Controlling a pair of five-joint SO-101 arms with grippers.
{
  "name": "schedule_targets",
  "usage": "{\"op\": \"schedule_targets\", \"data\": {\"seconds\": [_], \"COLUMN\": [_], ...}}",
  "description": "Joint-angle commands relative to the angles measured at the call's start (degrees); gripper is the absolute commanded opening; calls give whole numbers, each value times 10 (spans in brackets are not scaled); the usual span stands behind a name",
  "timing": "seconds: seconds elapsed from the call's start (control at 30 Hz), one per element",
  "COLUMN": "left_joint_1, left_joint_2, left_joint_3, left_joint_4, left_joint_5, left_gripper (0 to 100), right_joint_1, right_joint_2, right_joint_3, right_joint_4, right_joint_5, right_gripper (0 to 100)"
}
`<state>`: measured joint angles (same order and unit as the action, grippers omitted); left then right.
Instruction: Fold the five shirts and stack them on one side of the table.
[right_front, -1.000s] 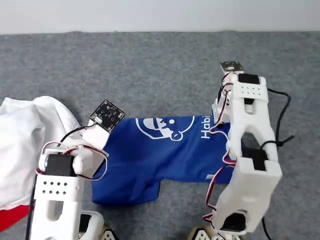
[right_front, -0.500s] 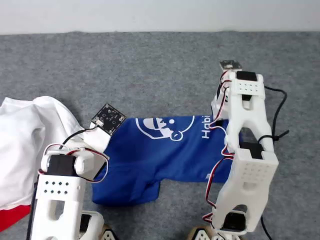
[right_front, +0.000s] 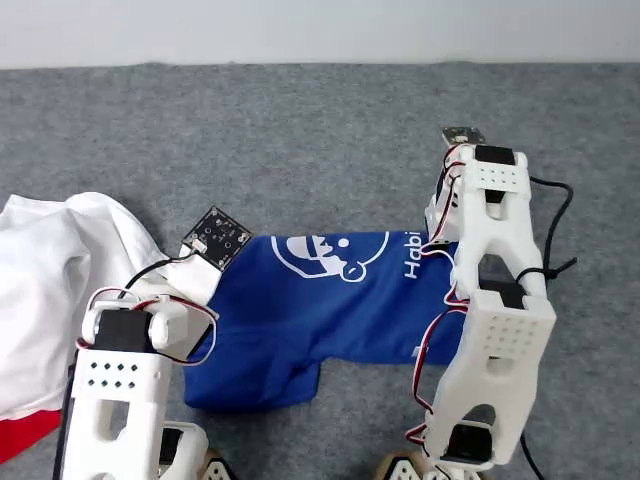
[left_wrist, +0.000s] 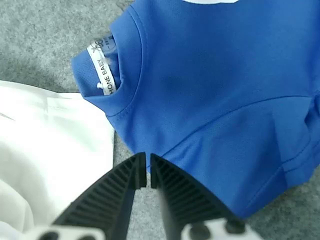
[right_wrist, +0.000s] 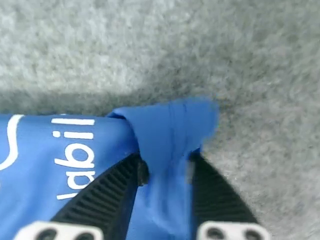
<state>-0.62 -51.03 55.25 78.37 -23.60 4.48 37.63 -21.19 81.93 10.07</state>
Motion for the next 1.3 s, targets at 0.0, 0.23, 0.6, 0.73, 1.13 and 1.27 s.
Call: {"op": "schedule_targets", "data": {"seconds": [0.0,0.23,0.6,0.73,1.13,1.27], "left_joint_1": [-4,-4,-4,-4,-4,-4], "left_joint_2": [-6,-5,-5,-5,-5,-5], "left_joint_3": [-2,-2,-2,-2,-2,-2], "left_joint_4": [-11,-10,-9,-9,-8,-8], "left_joint_5": [1,1,1,1,1,1], "left_gripper": [22,22,22,22,22,22], "right_joint_1": [2,7,7,7,2,2], "right_joint_2": [-23,-72,-54,-54,-56,-80], "right_joint_3": [-25,-24,-38,-88,-142,-149], "right_joint_4": [1,11,-10,-7,18,69], "right_joint_5": [17,18,55,62,78,102], "right_gripper": [7,20,9,9,10,10]}}
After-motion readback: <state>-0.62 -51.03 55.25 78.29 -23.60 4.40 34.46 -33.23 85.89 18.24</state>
